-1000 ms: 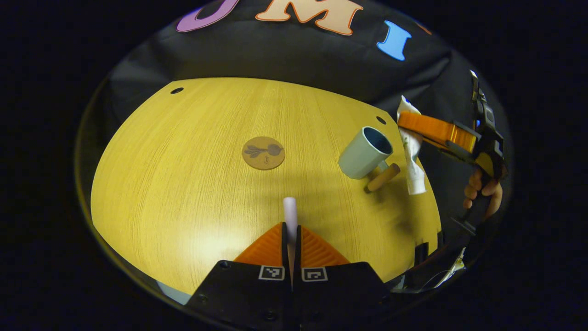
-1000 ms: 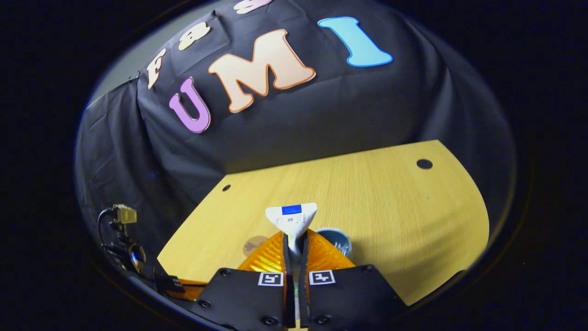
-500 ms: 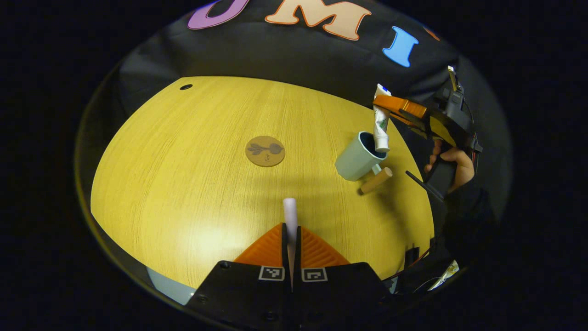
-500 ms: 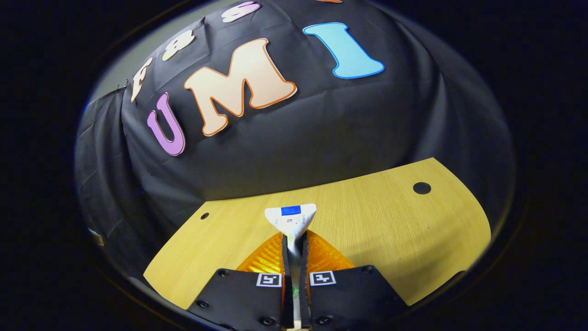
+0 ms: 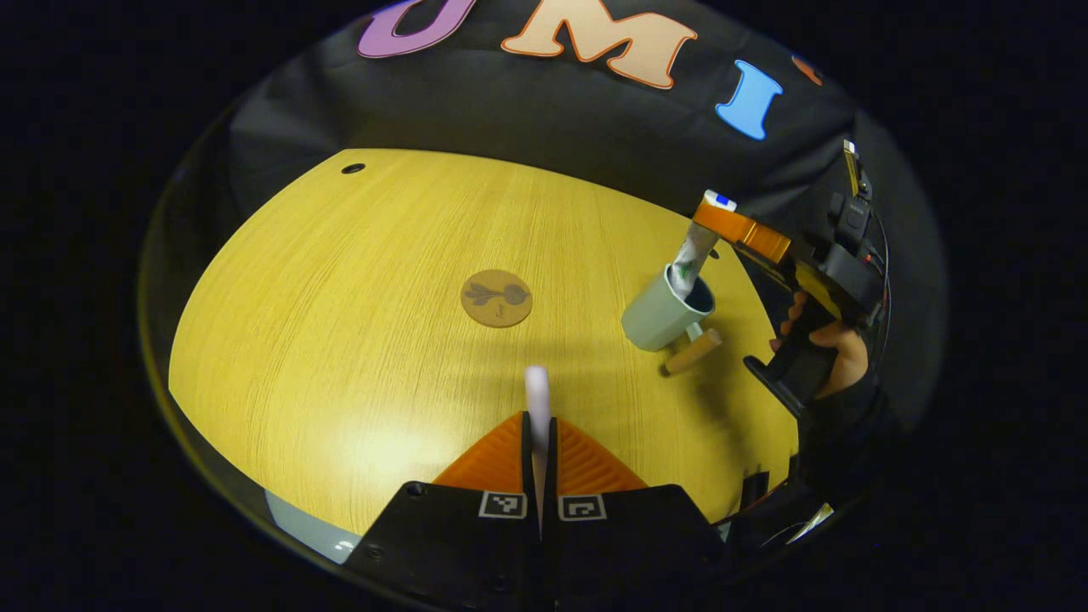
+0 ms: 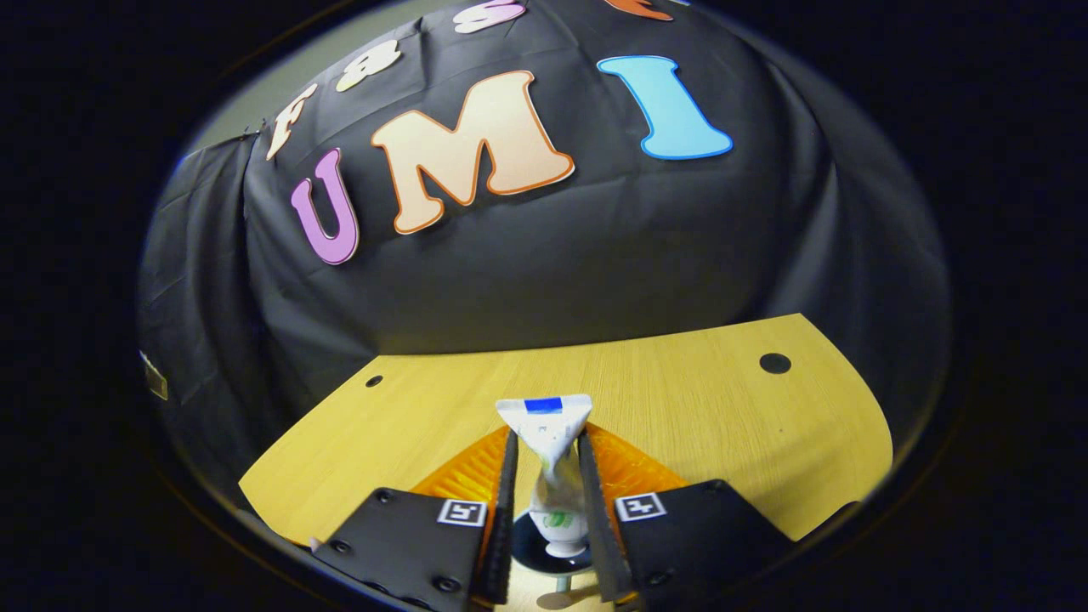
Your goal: Put the toothbrush and toothpaste on the desktop into the cup, then pick up the cup and place it on the coaster on the desktop.
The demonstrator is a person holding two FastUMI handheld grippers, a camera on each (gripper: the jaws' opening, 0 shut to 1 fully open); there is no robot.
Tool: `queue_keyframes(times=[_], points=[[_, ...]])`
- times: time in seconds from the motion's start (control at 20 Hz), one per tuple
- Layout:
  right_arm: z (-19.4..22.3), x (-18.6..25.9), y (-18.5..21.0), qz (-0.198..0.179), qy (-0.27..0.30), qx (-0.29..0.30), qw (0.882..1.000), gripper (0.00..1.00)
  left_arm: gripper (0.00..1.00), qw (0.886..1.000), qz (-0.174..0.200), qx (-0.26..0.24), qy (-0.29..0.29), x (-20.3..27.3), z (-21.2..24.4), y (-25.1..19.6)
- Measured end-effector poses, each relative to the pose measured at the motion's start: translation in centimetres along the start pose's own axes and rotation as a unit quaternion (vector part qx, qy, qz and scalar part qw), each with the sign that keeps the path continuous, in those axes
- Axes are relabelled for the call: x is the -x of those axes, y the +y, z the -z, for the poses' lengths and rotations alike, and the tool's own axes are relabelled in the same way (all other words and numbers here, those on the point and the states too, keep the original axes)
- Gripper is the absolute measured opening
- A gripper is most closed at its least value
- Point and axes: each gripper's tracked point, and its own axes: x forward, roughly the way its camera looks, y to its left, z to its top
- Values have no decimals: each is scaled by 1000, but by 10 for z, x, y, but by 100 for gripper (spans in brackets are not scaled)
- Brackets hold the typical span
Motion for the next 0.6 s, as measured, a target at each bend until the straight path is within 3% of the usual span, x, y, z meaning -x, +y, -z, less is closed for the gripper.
queue_keyframes(times=[0.05,0.1,0.15,0.2,0.4,0.6], points=[[1,5,1,-4,-1,-4,1000,41,0,1000,4,-4,0,-1,-2,-2],[-1,11,2,-8,-4,-9,1000,58,0,1000,6,-7,-2,-1,-5,-4],[-4,17,2,-8,-9,-10,1000,68,0,1000,12,-10,-3,-2,-7,-7],[-7,20,1,-10,-14,-10,1000,95,0,1000,15,-12,-5,-6,-12,-12],[-23,54,-14,3,-39,-9,999,99,0,999,38,-17,-23,-14,-33,-32],[-24,99,-55,40,-50,-32,997,99,0,994,77,-6,-76,-27,-90,-66]])
